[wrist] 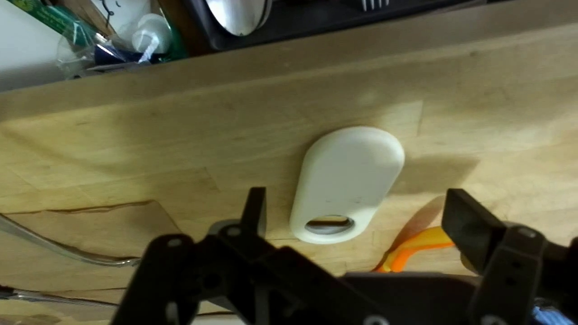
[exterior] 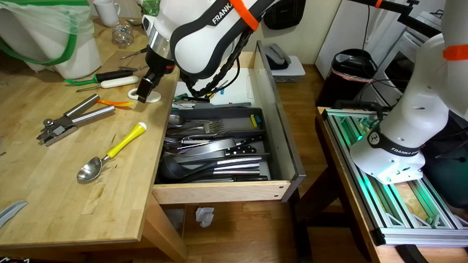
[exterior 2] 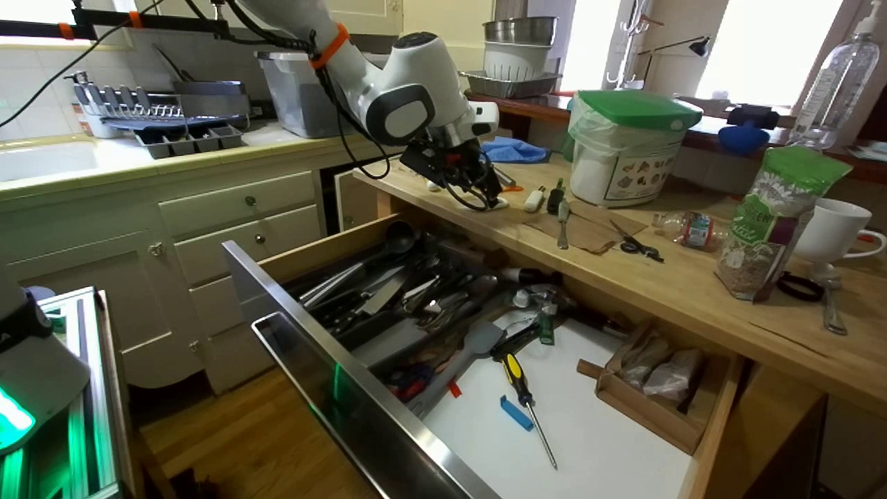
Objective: Pick up the white object from the counter and put it in the drawer
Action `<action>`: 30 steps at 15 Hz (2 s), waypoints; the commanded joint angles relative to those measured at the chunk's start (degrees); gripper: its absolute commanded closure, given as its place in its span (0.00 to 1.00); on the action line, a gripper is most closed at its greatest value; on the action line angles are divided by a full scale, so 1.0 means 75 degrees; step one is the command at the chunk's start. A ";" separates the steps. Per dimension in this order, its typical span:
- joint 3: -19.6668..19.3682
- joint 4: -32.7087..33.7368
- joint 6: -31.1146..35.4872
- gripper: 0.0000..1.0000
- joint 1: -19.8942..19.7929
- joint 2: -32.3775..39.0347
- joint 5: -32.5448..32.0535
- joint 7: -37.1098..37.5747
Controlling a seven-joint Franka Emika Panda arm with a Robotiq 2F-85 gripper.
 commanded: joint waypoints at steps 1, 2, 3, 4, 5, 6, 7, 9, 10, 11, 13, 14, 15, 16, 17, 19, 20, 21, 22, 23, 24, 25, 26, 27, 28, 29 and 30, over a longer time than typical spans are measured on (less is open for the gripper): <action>-0.0225 0.0278 0.0291 0.00 0.0177 0.0369 -0.0299 0.0455; -0.0380 0.0306 0.0293 0.00 0.0272 0.0413 -0.0398 0.0589; -0.0466 0.0320 0.0347 0.00 0.0319 0.0455 -0.0473 0.0681; -0.0538 0.0326 0.0390 0.01 0.0350 0.0490 -0.0544 0.0762; -0.0451 0.0334 0.0454 0.10 0.0278 0.0530 -0.0528 0.0734; -0.0411 0.0352 0.0490 0.13 0.0243 0.0566 -0.0534 0.0728; -0.0374 0.0351 0.0518 0.30 0.0223 0.0574 -0.0530 0.0719; -0.0309 0.0354 0.0579 0.47 0.0185 0.0576 -0.0517 0.0697; -0.0318 0.0356 0.0579 0.53 0.0198 0.0571 -0.0547 0.0676; -0.0290 0.0371 0.0568 0.58 0.0181 0.0570 -0.0543 0.0664; -0.0315 0.0338 0.0490 0.69 0.0214 0.0523 -0.0563 0.0702; -0.0380 0.0324 0.0463 0.71 0.0264 0.0513 -0.0606 0.0728; -0.0522 0.0286 0.0380 0.71 0.0367 0.0449 -0.0688 0.0800; -0.0565 0.0218 0.0088 0.71 0.0400 0.0268 -0.0752 0.0809; -0.0603 0.0113 -0.0247 0.71 0.0425 0.0023 -0.0845 0.0787; -0.0406 -0.0199 -0.1067 0.71 0.0227 -0.0649 -0.0937 0.0455; -0.0145 -0.0306 -0.1503 0.71 -0.0020 -0.0957 -0.0823 0.0129; 0.0199 -0.0479 -0.2030 0.71 -0.0374 -0.1382 -0.0560 -0.0455; 0.0391 -0.0530 -0.2618 0.71 -0.0603 -0.1697 -0.0309 -0.1001; 0.0372 -0.0680 -0.3045 0.71 -0.0683 -0.2037 -0.0121 -0.1342; 0.0209 -0.0827 -0.3534 0.71 -0.0694 -0.2371 -0.0099 -0.1588; -0.0025 -0.0965 -0.4025 0.71 -0.0675 -0.2681 -0.0152 -0.1689; -0.0365 -0.1202 -0.4304 0.71 -0.0574 -0.3038 -0.0591 -0.1562; -0.0588 -0.1354 -0.4609 0.71 -0.0573 -0.3309 -0.0770 -0.1513; -0.0884 -0.1580 -0.4696 0.71 -0.0552 -0.3574 -0.1235 -0.1302; -0.1114 -0.1767 -0.4782 0.71 -0.0578 -0.3766 -0.1575 -0.1196; -0.1343 -0.1956 -0.4760 0.71 -0.0607 -0.3924 -0.1997 -0.1003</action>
